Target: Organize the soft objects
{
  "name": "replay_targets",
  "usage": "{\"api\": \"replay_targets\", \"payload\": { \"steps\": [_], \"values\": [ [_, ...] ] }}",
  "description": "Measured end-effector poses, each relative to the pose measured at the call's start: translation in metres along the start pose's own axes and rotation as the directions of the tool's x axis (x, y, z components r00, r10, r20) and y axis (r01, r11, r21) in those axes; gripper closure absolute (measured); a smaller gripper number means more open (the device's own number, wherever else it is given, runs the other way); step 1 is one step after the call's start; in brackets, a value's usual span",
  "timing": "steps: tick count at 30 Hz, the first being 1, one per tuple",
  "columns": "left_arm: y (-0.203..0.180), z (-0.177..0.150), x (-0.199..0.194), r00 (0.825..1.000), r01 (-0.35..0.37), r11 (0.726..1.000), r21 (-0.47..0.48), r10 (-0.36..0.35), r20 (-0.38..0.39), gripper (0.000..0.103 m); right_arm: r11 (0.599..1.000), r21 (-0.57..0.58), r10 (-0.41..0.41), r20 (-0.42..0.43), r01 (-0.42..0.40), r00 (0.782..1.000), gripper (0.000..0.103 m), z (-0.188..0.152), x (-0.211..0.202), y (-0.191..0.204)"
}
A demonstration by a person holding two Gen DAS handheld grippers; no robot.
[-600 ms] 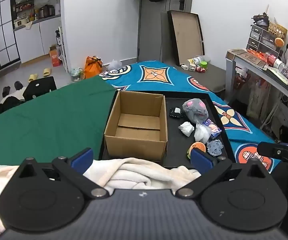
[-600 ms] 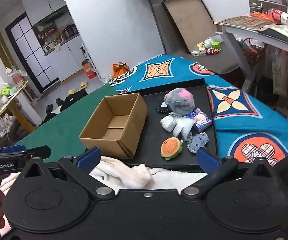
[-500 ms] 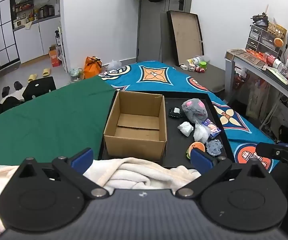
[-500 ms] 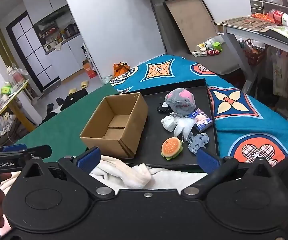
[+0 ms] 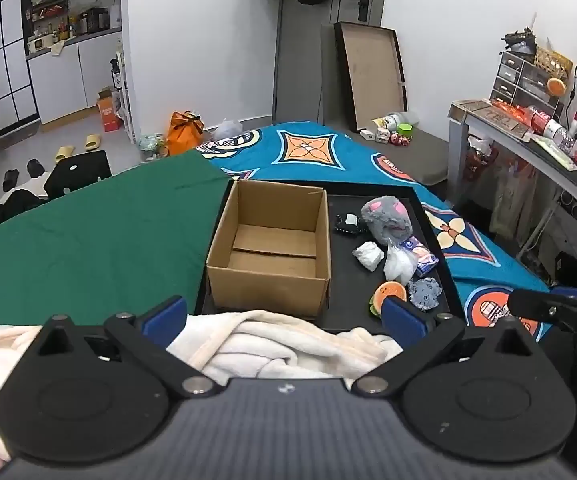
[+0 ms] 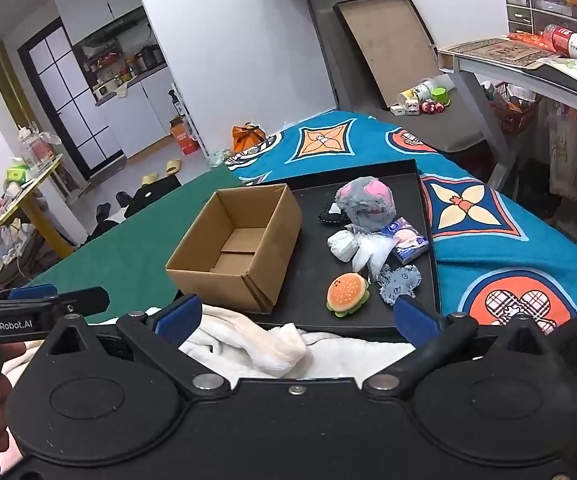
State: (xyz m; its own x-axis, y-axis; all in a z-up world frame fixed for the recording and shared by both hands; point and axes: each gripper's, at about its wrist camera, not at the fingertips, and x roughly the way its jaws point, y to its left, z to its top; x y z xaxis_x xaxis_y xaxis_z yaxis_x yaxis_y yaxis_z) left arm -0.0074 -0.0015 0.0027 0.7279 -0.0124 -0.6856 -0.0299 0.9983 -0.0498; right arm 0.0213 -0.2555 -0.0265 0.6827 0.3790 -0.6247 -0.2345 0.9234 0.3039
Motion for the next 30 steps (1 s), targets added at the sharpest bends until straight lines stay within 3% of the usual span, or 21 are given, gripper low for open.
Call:
{"api": "replay_targets", "payload": {
  "steps": [30],
  "values": [
    [-0.004,-0.007,-0.016,1.0,-0.004,1.0,0.005,0.004,-0.002,0.0,1.0,-0.021,-0.022,-0.001,0.022,1.0,0.0,-0.005,-0.012,0.002]
  ]
}}
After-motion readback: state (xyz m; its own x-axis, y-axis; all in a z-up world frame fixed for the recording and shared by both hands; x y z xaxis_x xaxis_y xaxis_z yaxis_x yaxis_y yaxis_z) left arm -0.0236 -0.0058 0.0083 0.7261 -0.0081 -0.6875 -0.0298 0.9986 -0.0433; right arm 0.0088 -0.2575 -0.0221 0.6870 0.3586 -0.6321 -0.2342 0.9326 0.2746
